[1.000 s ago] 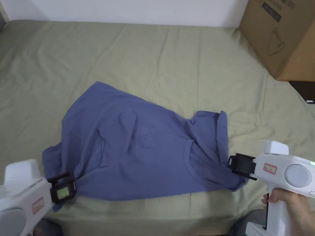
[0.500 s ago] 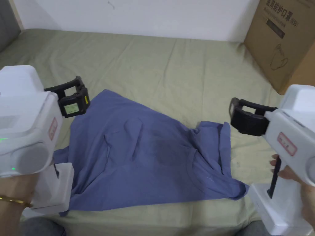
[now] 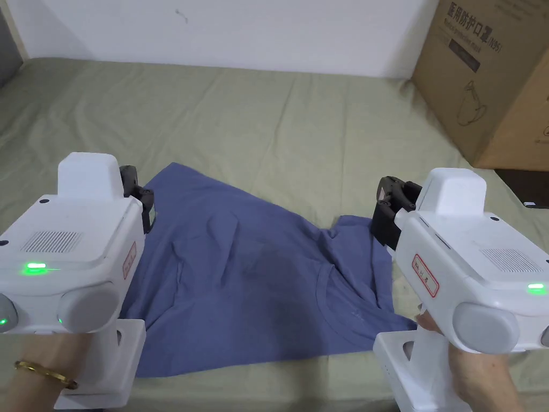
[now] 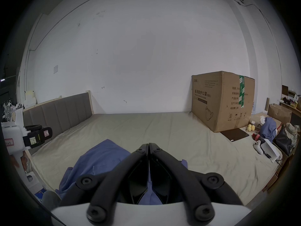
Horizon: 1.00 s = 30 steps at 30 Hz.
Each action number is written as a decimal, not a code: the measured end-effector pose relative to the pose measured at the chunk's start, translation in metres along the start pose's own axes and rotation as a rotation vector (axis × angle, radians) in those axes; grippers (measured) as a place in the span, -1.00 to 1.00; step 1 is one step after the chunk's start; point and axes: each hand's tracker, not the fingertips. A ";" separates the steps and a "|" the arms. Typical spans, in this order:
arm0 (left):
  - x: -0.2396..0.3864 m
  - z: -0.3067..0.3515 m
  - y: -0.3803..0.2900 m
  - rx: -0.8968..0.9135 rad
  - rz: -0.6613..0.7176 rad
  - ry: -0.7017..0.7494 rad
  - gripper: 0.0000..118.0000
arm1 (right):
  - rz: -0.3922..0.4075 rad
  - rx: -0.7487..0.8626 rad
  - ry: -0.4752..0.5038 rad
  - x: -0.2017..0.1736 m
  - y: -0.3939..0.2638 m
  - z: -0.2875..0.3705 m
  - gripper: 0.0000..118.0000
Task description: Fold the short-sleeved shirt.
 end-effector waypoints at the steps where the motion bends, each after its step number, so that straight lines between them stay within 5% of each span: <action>1: 0.000 -0.001 0.000 0.000 0.000 -0.001 -1.00 | 0.002 -0.001 -0.008 -0.001 0.000 0.000 -1.00; 11: -0.008 -0.040 0.014 -0.051 -0.001 -0.034 -1.00 | 0.004 -0.014 -0.001 0.001 0.009 -0.012 -1.00; 14: -0.017 -0.075 0.025 -0.103 0.006 -0.042 -0.60 | 0.007 -0.025 -0.003 0.004 0.010 -0.022 -1.00; 17: -0.029 -0.124 0.036 -0.210 0.029 -0.092 0.62 | 0.011 -0.041 -0.011 0.006 0.012 -0.035 -1.00; 18: -0.033 -0.139 0.039 -0.248 0.041 -0.095 0.83 | 0.014 -0.046 -0.013 0.007 0.012 -0.038 -1.00; 21: -0.046 -0.198 0.047 -0.358 0.065 -0.120 1.00 | 0.027 -0.063 -0.019 0.010 0.012 -0.054 -1.00; 30: -0.048 -0.366 0.034 -0.641 -0.026 -0.044 1.00 | 0.010 -0.122 -0.049 0.024 0.003 -0.113 -1.00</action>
